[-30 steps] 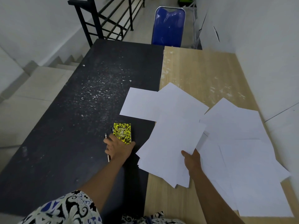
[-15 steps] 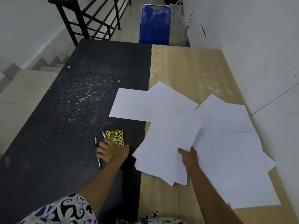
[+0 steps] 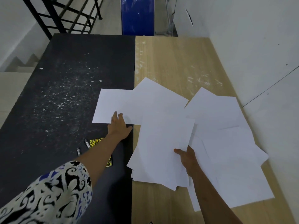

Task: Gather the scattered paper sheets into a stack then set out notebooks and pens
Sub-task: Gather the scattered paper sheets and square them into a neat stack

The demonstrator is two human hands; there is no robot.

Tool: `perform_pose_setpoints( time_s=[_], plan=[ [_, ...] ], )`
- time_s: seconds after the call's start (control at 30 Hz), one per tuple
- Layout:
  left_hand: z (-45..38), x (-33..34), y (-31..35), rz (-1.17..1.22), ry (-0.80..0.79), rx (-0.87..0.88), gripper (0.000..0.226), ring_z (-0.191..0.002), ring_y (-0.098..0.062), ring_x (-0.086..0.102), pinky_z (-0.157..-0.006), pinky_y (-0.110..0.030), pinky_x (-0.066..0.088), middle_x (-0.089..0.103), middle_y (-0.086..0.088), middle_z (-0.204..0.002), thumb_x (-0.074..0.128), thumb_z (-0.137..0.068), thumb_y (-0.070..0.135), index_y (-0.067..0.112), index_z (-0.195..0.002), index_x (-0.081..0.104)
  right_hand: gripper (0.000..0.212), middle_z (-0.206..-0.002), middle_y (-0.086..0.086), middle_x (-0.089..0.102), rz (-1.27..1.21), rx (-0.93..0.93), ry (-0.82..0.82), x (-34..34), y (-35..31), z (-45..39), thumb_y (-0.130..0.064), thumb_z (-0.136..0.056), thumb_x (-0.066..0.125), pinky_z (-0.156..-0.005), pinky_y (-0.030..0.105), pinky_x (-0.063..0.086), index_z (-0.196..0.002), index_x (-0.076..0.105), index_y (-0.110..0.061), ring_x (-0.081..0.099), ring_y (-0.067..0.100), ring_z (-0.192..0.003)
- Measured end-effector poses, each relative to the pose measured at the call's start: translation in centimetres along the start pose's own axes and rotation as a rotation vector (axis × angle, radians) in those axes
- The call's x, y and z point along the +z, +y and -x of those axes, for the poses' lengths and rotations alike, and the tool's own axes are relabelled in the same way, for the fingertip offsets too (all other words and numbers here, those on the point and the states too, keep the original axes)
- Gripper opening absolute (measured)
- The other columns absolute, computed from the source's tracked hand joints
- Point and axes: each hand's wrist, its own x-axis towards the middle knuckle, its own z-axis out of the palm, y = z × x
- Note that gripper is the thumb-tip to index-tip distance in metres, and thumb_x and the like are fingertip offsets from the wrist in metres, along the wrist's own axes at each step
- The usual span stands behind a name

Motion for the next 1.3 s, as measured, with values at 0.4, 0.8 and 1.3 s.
perform_pose_setpoints(
  time_s=[0.4,0.8,1.3],
  plan=[
    [-1.6,0.7,-1.3,-0.265,0.052,-0.078,0.102,-0.136,-0.036,0.032,-0.107,-0.051,0.029,0.028,-0.015,-0.153,0.041,-0.084,0.075,0.009,-0.153,0.007,0.039,-0.114,0.004,0.069,-0.037,0.050,-0.057,-0.9,0.8,-0.8,-0.014,-0.086,0.070,-0.094,0.041,0.052,-0.124,0.061,-0.011,0.066,0.021,-0.103],
    [-0.2,-0.7,-1.3,-0.631,0.088,-0.001,0.026,-0.107,-0.021,0.057,-0.115,-0.053,0.015,0.059,0.002,-0.111,0.044,-0.096,0.029,0.021,-0.120,0.053,0.040,-0.115,0.002,0.068,-0.108,0.009,-0.023,-0.7,1.1,0.1,-0.009,-0.086,0.070,-0.091,0.034,0.050,-0.125,0.060,-0.012,0.064,0.017,-0.102],
    [4.5,-5.8,2.6,-0.111,0.213,-0.020,0.036,-0.110,-0.037,0.057,-0.089,-0.043,0.043,0.057,-0.016,-0.123,0.043,-0.094,0.016,0.010,-0.130,0.041,0.052,-0.129,0.006,0.058,-0.065,-0.054,0.000,1.3,1.3,2.1,-0.004,-0.089,0.064,-0.105,0.042,0.043,-0.137,0.046,-0.010,0.055,0.026,-0.119]
  ],
)
